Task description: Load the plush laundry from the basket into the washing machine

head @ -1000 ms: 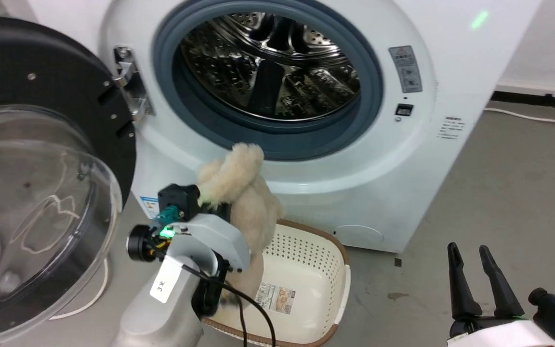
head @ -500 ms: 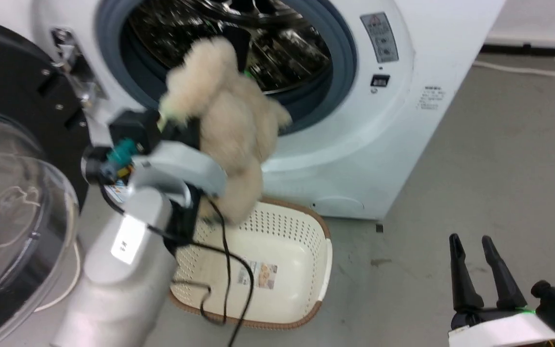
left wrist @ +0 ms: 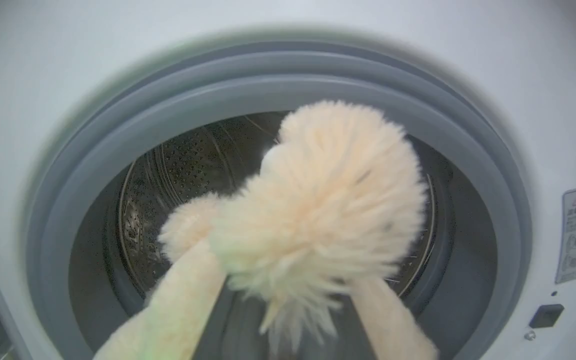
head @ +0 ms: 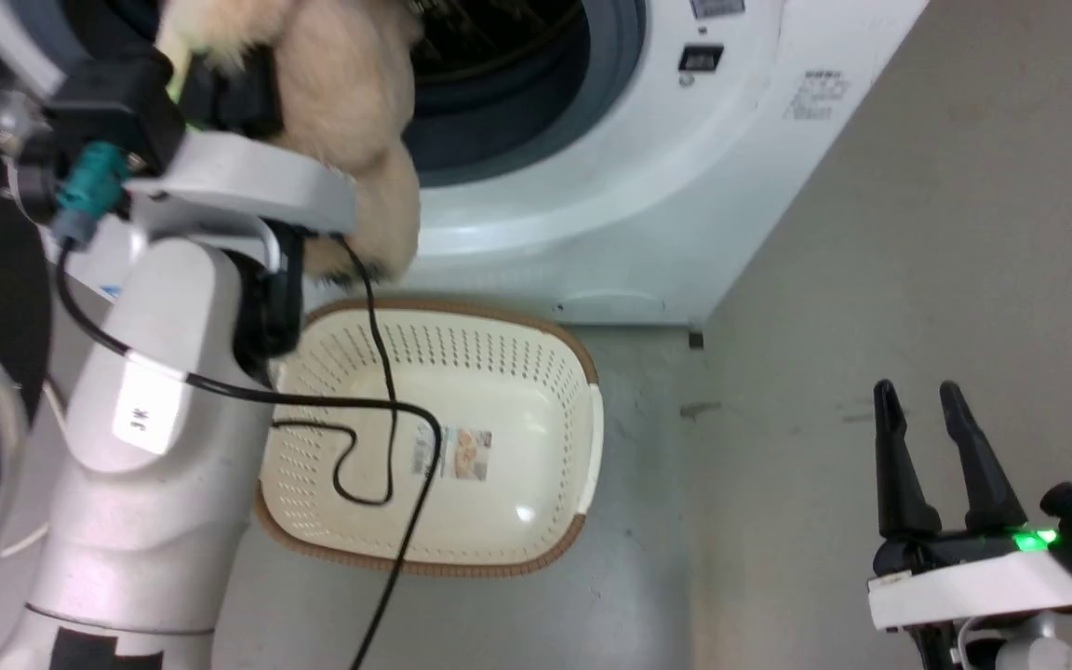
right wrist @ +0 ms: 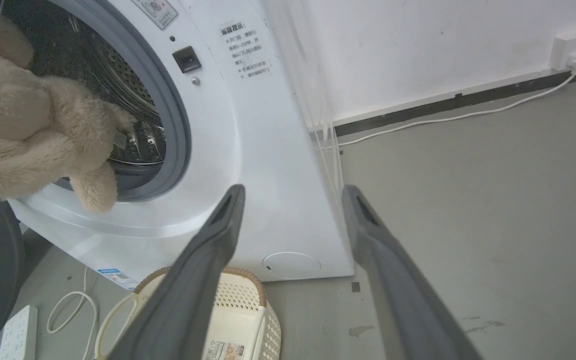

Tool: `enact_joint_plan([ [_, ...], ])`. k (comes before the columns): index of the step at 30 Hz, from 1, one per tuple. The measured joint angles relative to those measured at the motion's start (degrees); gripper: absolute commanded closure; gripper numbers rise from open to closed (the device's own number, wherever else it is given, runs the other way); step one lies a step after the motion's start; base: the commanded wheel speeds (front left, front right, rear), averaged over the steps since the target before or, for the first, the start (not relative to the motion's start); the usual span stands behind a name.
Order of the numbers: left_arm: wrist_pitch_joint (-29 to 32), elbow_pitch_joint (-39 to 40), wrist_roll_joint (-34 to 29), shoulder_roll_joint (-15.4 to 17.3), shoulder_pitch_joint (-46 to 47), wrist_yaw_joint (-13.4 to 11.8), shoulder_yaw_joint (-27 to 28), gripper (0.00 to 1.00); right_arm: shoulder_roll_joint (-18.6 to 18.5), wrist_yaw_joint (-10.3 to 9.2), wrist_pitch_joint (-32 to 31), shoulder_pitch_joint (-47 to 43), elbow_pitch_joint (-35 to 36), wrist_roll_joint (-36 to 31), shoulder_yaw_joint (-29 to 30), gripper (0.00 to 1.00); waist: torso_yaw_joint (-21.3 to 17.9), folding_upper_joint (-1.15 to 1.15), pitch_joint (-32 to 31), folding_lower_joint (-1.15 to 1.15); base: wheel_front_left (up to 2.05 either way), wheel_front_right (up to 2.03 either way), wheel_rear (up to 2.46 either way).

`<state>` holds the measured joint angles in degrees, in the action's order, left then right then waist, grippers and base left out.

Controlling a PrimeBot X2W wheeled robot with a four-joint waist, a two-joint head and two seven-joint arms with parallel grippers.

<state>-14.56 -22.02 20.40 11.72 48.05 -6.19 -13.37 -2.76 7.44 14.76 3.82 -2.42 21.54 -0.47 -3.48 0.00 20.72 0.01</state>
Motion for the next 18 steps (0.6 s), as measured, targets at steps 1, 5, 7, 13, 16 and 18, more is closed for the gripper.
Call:
enact_joint_plan([
  [1, -0.04, 0.43, -0.59, -0.03, 0.4, 0.34, 0.74, 1.0, 0.0, 0.0, 0.0, 0.31, 0.2, -0.08, -0.01, 0.0, -0.25, 0.0, 0.78, 0.0, 0.0, 0.0, 0.0],
  [5, -0.04, 2.15, -3.42, -0.3, 1.44, 1.44, 3.05, 1.0, 0.0, 0.0, 0.0, 1.48, 0.92, -0.09, -0.03, 0.0, -1.25, 0.0, 3.8, 0.0, 0.0, 0.0, 0.0],
  [7, -0.04, 2.72, -4.7, -0.45, 1.79, 1.99, 4.02, 1.0, 0.0, 0.0, 0.0, 1.87, 1.3, -0.09, -0.09, 0.0, -1.74, 0.0, 5.21, 0.0, 0.0, 0.0, 0.0],
  [13, -0.04, 3.75, -8.06, -0.74, 3.98, 3.99, 6.86, 1.0, 0.0, 0.0, 0.0, 2.46, 2.42, -0.09, -0.04, 0.0, -3.07, 0.0, 9.03, 0.0, 0.0, 0.0, 0.0],
  [16, -0.04, 4.55, -9.44, -1.04, 5.3, 4.7, 8.28, 1.0, 0.0, 0.0, 0.0, 2.89, 3.1, -0.09, 0.13, 0.0, -3.66, 0.0, 10.85, 0.0, 0.0, 0.0, 0.0],
  [18, -0.04, 5.22, -10.39, -1.26, 5.98, 5.19, 9.11, 1.0, 0.0, 0.0, 0.0, 3.22, 3.46, -0.09, 0.12, 0.0, -4.04, 0.0, 11.98, 0.0, 0.0, 0.0, 0.0],
])
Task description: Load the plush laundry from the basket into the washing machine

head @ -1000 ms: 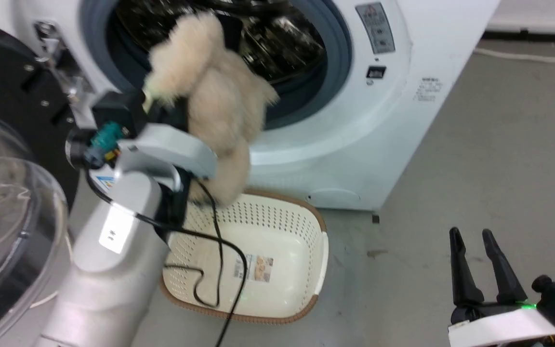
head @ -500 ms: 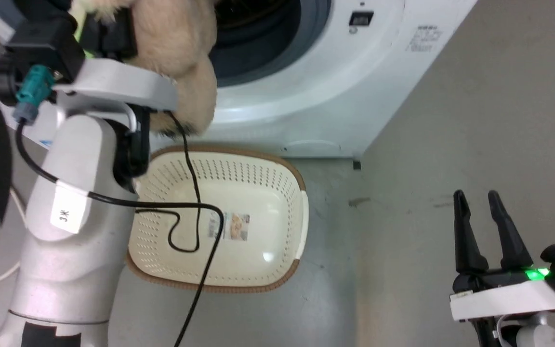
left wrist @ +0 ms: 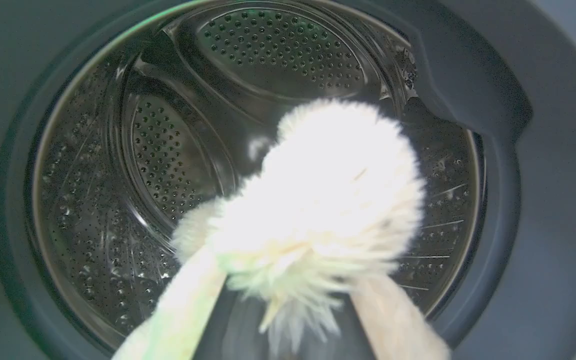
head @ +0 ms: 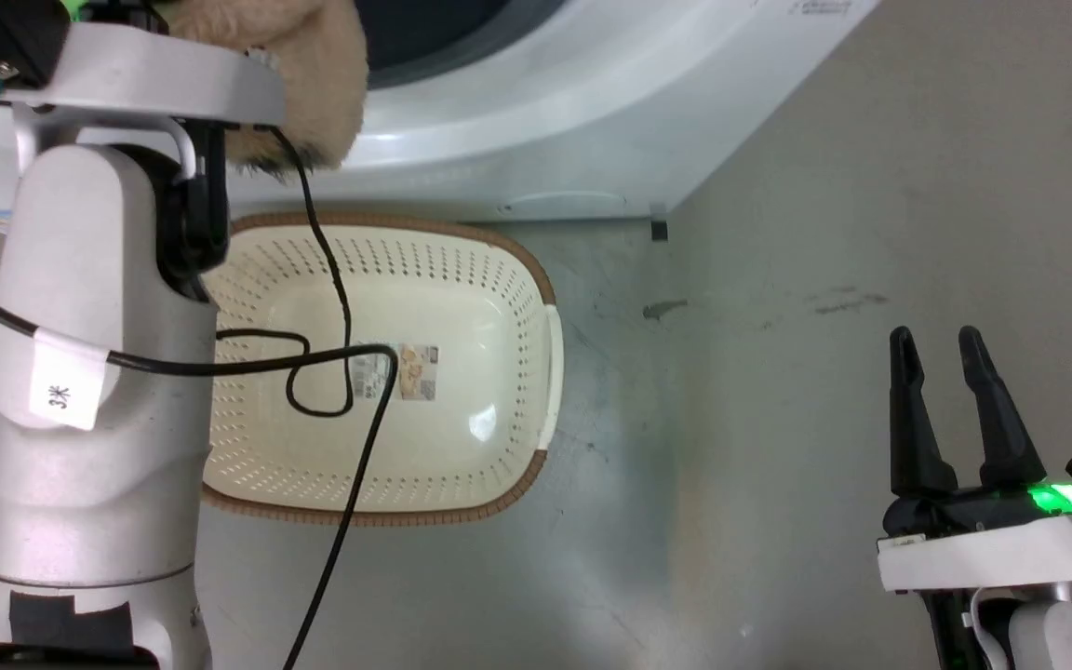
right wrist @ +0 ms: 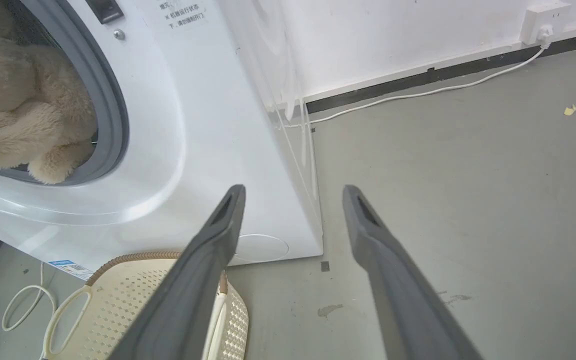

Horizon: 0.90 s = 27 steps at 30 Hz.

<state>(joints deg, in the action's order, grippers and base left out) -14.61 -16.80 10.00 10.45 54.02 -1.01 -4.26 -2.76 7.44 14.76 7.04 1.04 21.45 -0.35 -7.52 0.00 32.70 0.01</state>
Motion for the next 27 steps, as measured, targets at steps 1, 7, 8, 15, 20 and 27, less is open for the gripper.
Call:
enact_joint_plan([
  [1, -0.01, 0.41, -0.45, -0.11, 0.19, 0.25, 0.26, 1.0, 0.0, 0.0, 0.0, 0.1, 0.21, 0.0, -0.01, 0.0, -0.19, 0.0, 0.58, 0.0, 0.0, 0.0, 0.0],
  [7, 0.0, 1.01, -2.14, -0.52, 1.69, 1.71, 2.33, 1.0, 0.0, 0.0, 0.0, 0.37, 1.18, 0.0, -0.12, 0.0, -1.16, 0.0, 3.49, 0.0, 0.0, 0.0, 0.0],
  [8, 0.0, 0.98, -2.42, -0.58, 2.05, 1.8, 2.64, 1.0, 0.0, 0.0, 0.0, 0.37, 1.3, 0.01, -0.19, 0.0, -1.29, 0.0, 3.85, 0.0, 0.0, 0.0, 0.0],
  [15, -0.01, -0.02, -4.01, -0.44, 5.92, 3.21, 4.19, 1.0, 0.0, 0.0, 0.0, 0.37, 1.88, 0.03, -0.68, 0.0, -2.35, 0.0, 6.16, 0.0, 0.0, 0.0, 0.0],
  [20, -0.07, -1.41, -5.47, 0.69, 9.09, 3.86, 4.36, 1.0, 0.0, 0.0, 0.0, 0.38, 2.76, 0.29, -0.78, 0.0, -3.16, 0.0, 7.84, -0.01, 0.0, 0.0, 0.0],
  [27, -0.09, -4.48, -6.03, 2.0, 14.04, 4.22, 4.98, 1.0, 0.0, 0.0, 0.0, 0.42, 3.46, 0.81, -1.44, 0.0, -4.21, 0.0, 10.43, -0.01, 0.0, 0.0, 0.0],
])
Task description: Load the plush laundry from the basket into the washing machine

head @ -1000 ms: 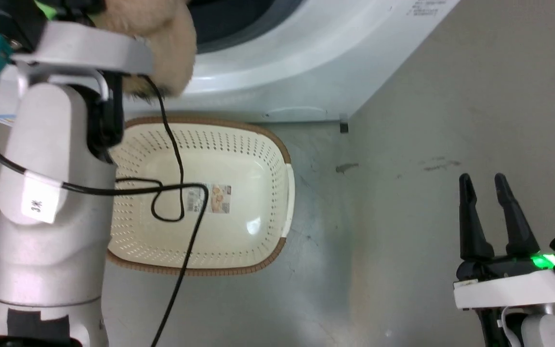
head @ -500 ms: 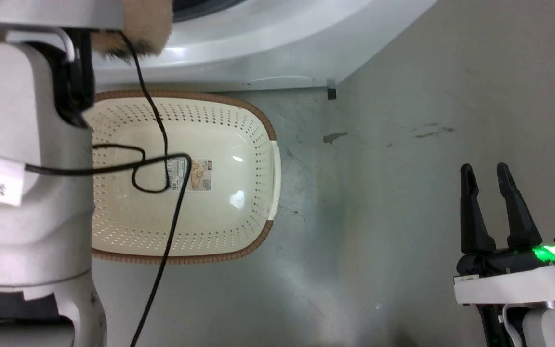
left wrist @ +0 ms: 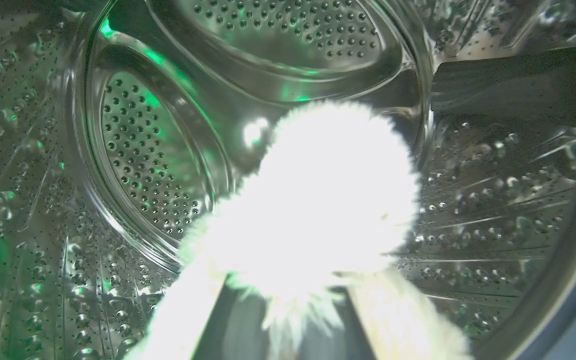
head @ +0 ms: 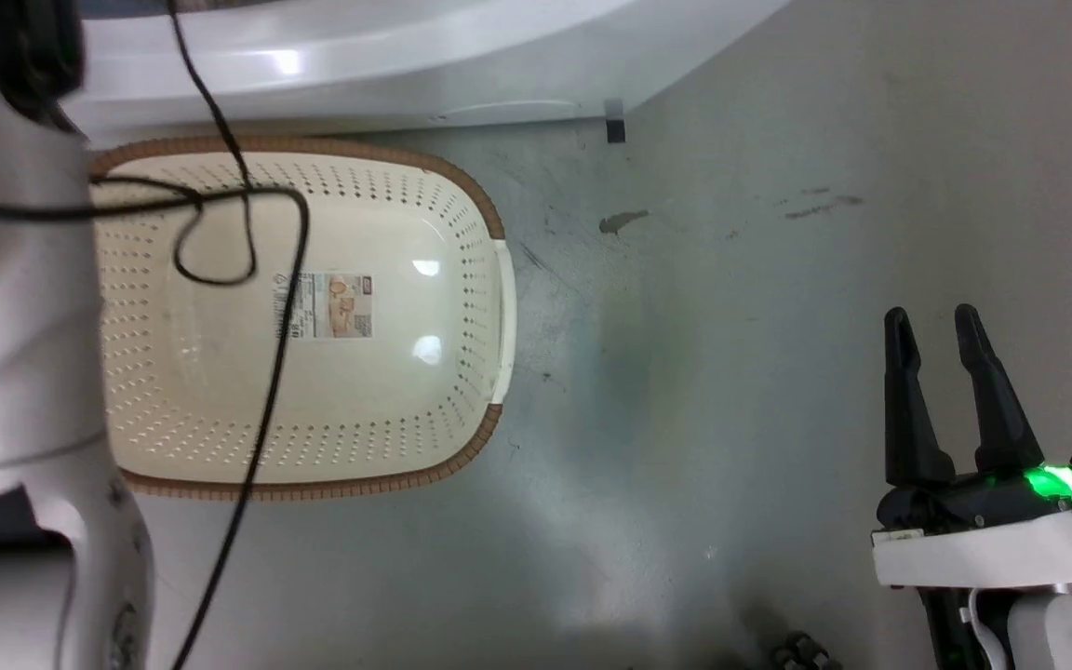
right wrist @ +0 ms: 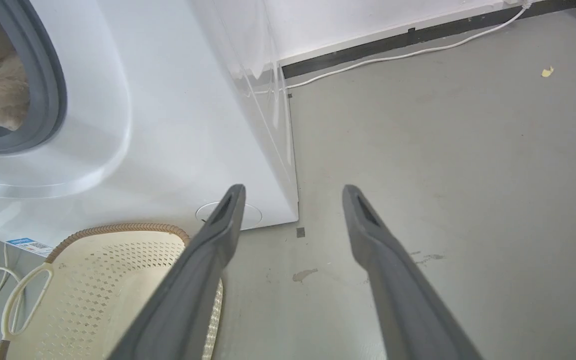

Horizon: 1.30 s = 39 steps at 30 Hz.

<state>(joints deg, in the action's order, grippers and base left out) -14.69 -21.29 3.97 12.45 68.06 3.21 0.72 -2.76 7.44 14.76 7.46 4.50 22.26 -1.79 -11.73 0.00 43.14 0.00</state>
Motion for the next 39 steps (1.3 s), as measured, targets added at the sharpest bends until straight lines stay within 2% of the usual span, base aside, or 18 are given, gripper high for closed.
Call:
enact_joint_plan([
  [21, -0.05, -9.93, -0.83, 5.64, 14.16, 0.57, 1.86, 1.0, 0.0, 0.0, 0.0, -0.06, 1.37, 1.34, -2.29, 0.0, -3.17, 0.0, 5.89, 0.0, 0.0, 0.0, 0.0],
  [39, 0.02, -13.57, -2.59, 6.6, 23.07, 1.32, -1.77, 1.0, 0.0, 0.0, 0.0, -0.33, 1.45, 2.34, -3.83, 0.0, -5.33, 0.0, 7.37, 0.0, 0.01, 0.01, 0.01],
])
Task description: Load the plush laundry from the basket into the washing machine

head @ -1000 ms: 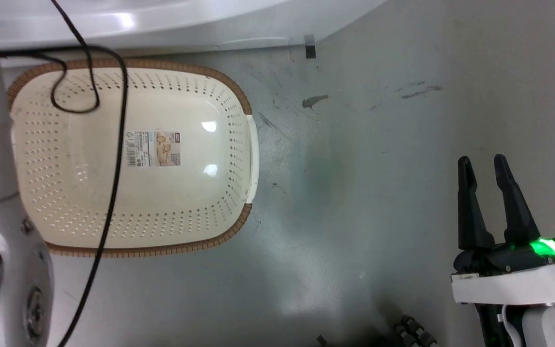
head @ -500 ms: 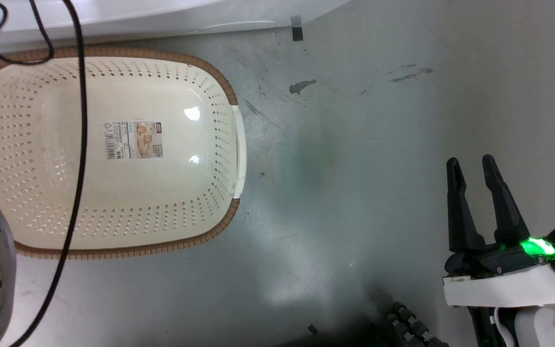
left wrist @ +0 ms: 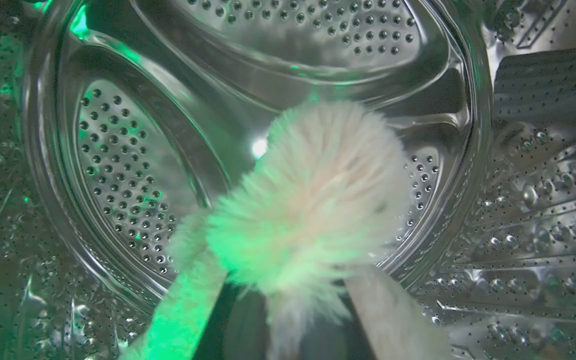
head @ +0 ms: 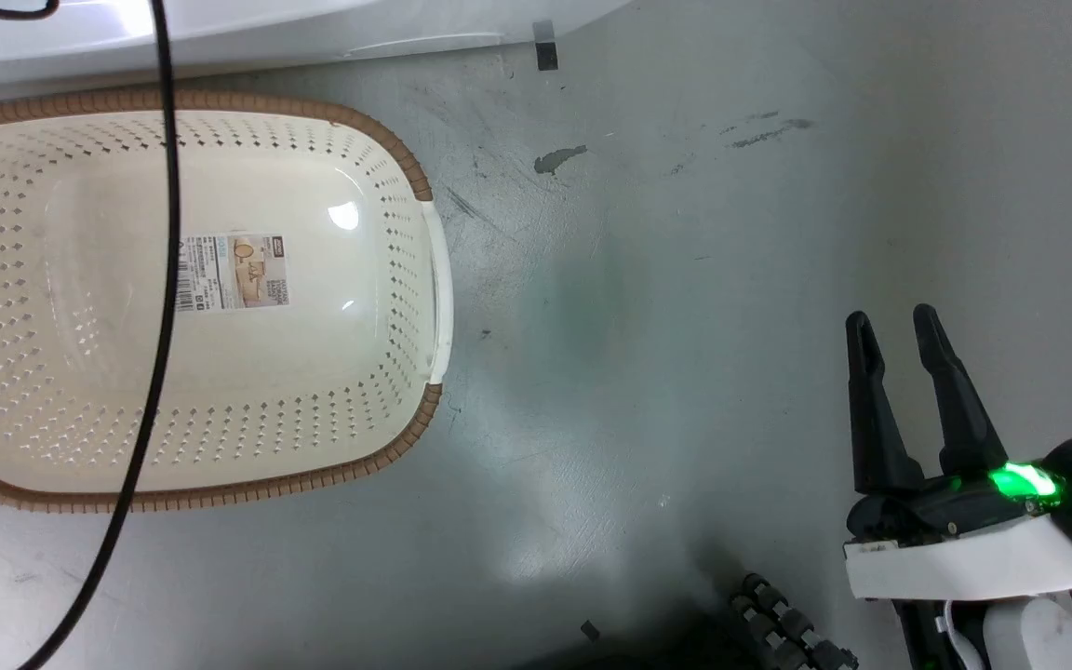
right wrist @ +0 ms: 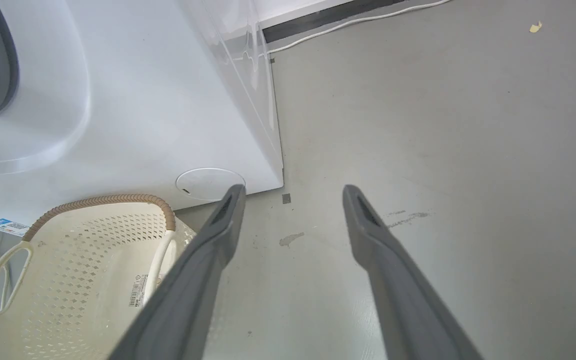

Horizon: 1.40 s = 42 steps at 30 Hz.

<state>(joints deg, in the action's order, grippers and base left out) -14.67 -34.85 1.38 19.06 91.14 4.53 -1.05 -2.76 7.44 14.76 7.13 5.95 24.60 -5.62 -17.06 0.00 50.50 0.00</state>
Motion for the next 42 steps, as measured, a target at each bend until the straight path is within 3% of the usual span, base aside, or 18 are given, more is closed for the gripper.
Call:
enact_joint_plan([
  [10, 0.01, -8.95, 1.08, 1.56, 1.19, 0.59, 0.21, 1.0, 0.0, 0.0, 0.0, -1.52, 1.24, -0.36, 0.19, 0.0, 1.18, 0.0, 0.42, 0.0, 0.07, 0.07, 0.07],
  [11, 0.0, -10.18, 1.32, 1.6, 1.58, 0.42, 0.26, 0.62, 0.0, 0.0, 0.0, -1.72, 1.34, -0.36, 0.29, 0.0, 1.32, 0.0, 0.46, 0.0, 0.0, 0.0, 0.0],
  [12, 0.04, -11.48, 1.54, 1.59, 1.96, 0.23, 0.45, 0.0, 0.0, 0.0, 0.0, -1.87, 1.37, -0.36, 0.36, 0.0, 1.44, 0.0, 0.49, 0.0, 0.0, 0.0, 0.0],
  [23, 0.02, -18.41, 3.27, 0.32, 4.05, 0.18, 0.25, 0.0, 0.0, 0.0, 0.0, -1.91, 1.37, -1.72, 1.58, 0.0, 3.63, 0.0, 0.06, 0.0, 0.0, 0.0, 0.0],
  [42, -0.02, -14.04, 5.91, -6.39, -6.5, 0.52, 0.08, 0.0, 0.0, 0.0, 0.0, 0.32, -0.46, -4.49, 3.58, 0.0, 8.59, 0.0, -6.74, 0.0, 0.0, 0.0, 0.0],
])
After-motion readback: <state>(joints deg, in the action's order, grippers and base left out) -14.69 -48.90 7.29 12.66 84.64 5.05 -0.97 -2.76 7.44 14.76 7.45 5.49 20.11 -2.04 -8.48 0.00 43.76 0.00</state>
